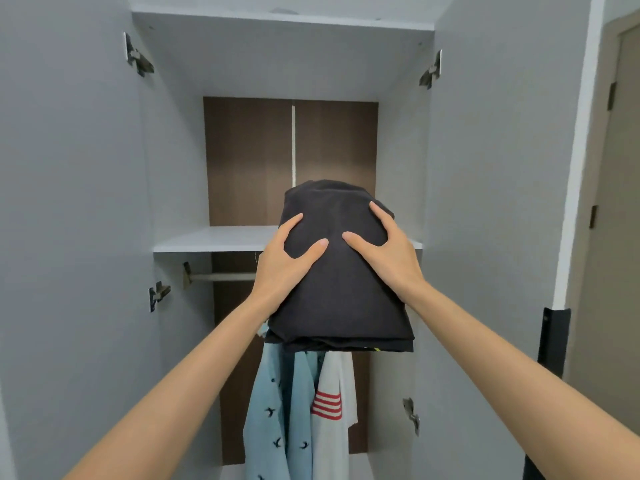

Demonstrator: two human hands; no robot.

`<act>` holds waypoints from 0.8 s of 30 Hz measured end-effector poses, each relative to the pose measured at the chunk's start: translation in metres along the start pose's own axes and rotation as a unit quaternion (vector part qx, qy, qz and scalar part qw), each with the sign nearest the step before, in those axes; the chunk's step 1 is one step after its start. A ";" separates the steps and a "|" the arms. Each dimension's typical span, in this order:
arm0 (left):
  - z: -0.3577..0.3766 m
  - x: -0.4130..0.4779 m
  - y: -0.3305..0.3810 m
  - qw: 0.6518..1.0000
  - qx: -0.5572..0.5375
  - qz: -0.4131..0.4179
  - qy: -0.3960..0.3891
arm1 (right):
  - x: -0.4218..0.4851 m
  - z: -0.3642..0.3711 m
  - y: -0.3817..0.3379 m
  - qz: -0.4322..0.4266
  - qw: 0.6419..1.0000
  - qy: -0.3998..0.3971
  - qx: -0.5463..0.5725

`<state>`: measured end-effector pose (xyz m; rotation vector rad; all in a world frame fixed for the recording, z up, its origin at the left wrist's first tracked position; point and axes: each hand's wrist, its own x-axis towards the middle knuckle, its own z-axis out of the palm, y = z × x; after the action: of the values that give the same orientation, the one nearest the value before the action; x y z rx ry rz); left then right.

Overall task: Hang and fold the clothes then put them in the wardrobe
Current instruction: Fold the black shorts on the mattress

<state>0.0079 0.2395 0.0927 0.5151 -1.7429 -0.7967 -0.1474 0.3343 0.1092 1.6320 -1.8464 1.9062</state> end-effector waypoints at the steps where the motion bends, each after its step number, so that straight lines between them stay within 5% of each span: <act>1: 0.005 0.014 -0.002 1.000 0.003 0.004 0.006 | 0.017 0.001 0.005 -0.004 1.000 -0.001 0.007; 18: 0.027 0.244 -0.109 0.998 0.024 0.030 0.047 | 0.253 0.090 0.097 -0.040 0.998 -0.022 0.048; 24: 0.036 0.320 -0.167 0.999 0.032 -0.029 -0.009 | 0.328 0.128 0.148 0.041 0.996 -0.076 0.036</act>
<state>-0.1327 -0.0848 0.1744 0.6063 -1.7821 -0.7905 -0.3094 -0.0026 0.1866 1.7957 -1.9514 1.9529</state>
